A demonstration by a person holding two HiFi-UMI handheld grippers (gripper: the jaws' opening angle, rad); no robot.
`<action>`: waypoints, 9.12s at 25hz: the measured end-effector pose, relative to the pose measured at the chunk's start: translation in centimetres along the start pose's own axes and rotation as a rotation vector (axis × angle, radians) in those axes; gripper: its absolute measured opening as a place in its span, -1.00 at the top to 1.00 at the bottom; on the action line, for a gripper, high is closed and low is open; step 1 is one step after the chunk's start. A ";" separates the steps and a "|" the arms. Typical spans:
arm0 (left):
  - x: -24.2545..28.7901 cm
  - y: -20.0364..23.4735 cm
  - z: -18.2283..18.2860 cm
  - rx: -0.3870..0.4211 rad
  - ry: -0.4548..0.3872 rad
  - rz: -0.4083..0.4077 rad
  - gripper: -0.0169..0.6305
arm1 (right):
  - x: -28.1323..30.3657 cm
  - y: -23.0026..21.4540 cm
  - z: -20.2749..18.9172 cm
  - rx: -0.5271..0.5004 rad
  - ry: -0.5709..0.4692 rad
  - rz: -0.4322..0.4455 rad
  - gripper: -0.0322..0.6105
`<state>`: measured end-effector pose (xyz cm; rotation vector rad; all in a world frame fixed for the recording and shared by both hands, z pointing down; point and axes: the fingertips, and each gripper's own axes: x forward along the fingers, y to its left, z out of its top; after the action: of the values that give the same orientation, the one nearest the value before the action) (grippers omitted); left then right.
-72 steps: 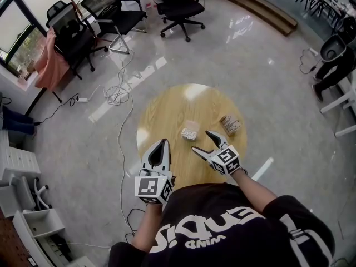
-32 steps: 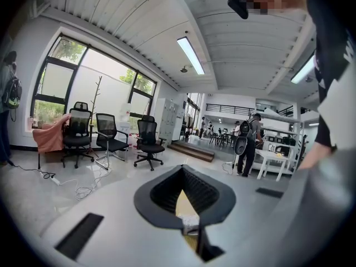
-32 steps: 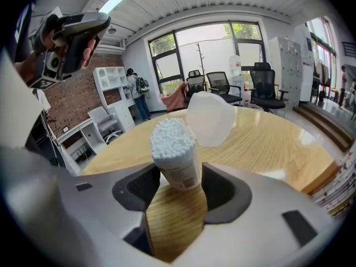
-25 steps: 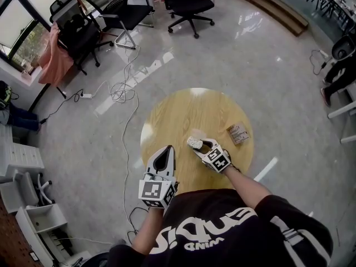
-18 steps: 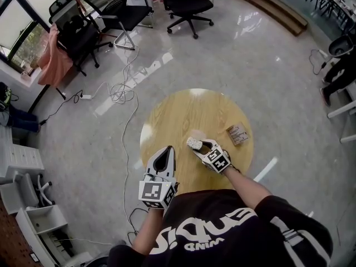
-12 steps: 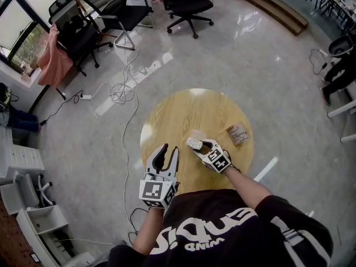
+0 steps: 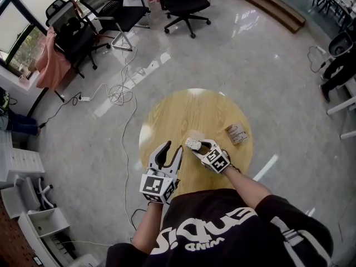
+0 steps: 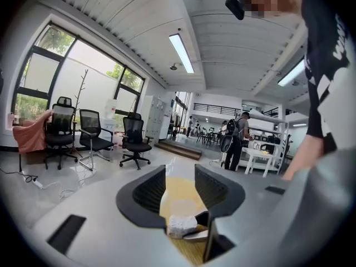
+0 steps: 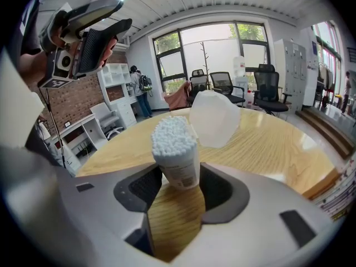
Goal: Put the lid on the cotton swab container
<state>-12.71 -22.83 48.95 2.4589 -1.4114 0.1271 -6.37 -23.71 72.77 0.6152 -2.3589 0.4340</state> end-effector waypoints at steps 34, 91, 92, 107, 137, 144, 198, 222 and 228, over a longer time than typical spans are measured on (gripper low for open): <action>11.3 0.8 -11.3 0.011 0.285 -0.284 0.40 | 0.4 0.8 -0.8 -0.037 0.017 0.018 0.27; 9.3 1.1 -12.1 -0.108 0.325 -0.240 0.38 | 0.2 0.4 -0.5 -0.083 0.025 0.018 0.28; 9.2 1.1 -12.3 -0.109 0.328 -0.239 0.38 | 0.2 0.4 -0.5 -0.082 0.025 0.018 0.28; 7.1 1.1 -15.3 -0.081 0.413 -0.199 0.38 | -0.1 0.5 -0.8 -0.090 0.028 0.005 0.29; 7.0 1.4 -16.4 -0.124 0.504 -0.203 0.37 | 0.1 0.6 -0.6 -0.093 0.028 -0.003 0.29; 7.0 1.2 -16.6 -0.095 0.499 -0.199 0.37 | 0.0 0.7 -1.0 -0.089 0.023 0.005 0.28; -14.0 -1.9 -5.0 -0.068 -0.004 0.236 0.91 | -27.3 3.0 5.9 0.176 -0.460 -0.292 0.88; -13.7 -1.0 -3.5 -0.088 -0.076 0.297 0.91 | -27.7 2.7 6.2 0.139 -0.479 -0.338 0.89; -13.7 -0.4 -3.2 -0.088 -0.082 0.296 0.91 | -27.5 3.1 6.5 0.135 -0.470 -0.339 0.89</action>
<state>-19.12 -10.35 48.80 2.1950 -1.7698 0.0266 7.30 -15.44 49.24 1.2738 -2.5962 0.3208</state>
